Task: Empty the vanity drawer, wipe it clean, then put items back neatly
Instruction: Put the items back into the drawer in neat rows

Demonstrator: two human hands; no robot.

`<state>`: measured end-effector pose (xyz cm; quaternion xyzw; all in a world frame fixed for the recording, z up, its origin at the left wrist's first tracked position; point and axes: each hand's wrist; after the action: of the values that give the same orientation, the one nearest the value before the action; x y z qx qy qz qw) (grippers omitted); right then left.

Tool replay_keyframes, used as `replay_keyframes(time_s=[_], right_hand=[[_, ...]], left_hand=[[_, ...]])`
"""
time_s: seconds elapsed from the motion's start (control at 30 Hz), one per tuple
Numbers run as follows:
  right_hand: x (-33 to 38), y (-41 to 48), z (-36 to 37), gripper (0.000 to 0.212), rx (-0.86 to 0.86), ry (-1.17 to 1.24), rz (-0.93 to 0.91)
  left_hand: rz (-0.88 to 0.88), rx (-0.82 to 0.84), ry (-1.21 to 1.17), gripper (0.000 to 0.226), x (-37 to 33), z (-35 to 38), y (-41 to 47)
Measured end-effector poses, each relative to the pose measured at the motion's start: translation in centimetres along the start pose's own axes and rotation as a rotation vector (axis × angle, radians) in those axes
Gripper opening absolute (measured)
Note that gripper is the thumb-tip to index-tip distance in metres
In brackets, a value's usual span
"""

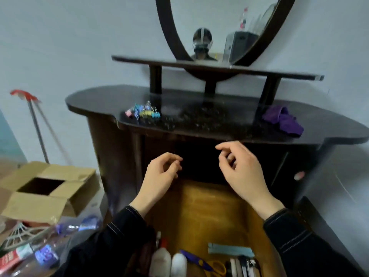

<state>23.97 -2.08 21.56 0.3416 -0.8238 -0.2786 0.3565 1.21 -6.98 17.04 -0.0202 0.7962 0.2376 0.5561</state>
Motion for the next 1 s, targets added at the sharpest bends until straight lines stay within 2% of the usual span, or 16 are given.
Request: replay_keyframes(time_s=[0.07,0.1,0.2,0.27,0.33,0.43,0.5,0.57,0.63,0.77,0.83,1.0], right_hand=[[1.0,4.0,0.3,0.018,-0.072,-0.054,0.001],[1.1,5.8,0.7,0.019,-0.038,-0.113,0.031],[0.9,10.2,2.2,0.017,0.212,-0.216,0.138],[0.8,12.0,3.3,0.013,0.320,-0.210,0.174],[0.5,13.2,3.9,0.010,0.355,-0.167,0.212],[0.1,14.0,4.0,0.004,0.377,-0.086,0.251],[-0.3,14.3,3.9,0.001,0.377,-0.016,0.276],[-0.7,14.5,3.7,0.004,0.357,0.078,0.305],[-1.2,14.8,3.7,0.007,0.316,0.177,0.337],[-1.9,15.2,3.7,0.014,0.224,0.337,0.398],[-2.1,15.3,3.5,0.015,0.178,0.428,0.428],[-3.2,15.8,2.4,0.018,0.004,0.691,0.598]], left_hand=[[0.096,-0.121,0.031,0.016,-2.3,-2.0,1.4],[0.143,-0.185,0.073,0.014,-3.3,-2.9,2.2],[0.264,-0.407,0.349,0.008,-4.8,-5.6,5.1],[0.270,-0.498,0.545,0.024,-4.5,-7.2,7.6],[0.184,-0.464,0.642,0.050,-4.0,-8.7,10.2],[-0.029,-0.287,0.763,0.092,-3.5,-9.7,13.6],[-0.120,-0.169,0.808,0.109,-3.7,-9.9,15.4],[-0.144,-0.040,0.825,0.115,-3.7,-9.5,16.9],[-0.136,0.036,0.838,0.109,-3.4,-8.9,18.1],[-0.080,0.127,0.865,0.072,-3.7,-6.7,19.4],[-0.027,0.148,0.867,0.056,-4.4,-5.1,19.1],[0.162,0.224,0.782,0.035,-6.2,-0.2,16.7]])
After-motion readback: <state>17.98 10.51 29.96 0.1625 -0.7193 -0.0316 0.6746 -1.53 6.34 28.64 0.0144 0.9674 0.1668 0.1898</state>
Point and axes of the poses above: each hand's wrist, its own y-axis towards the middle knuckle, its own z-axis out of the palm, x = y × z, and after that the axes turned 4 degrees about -z, right-handed
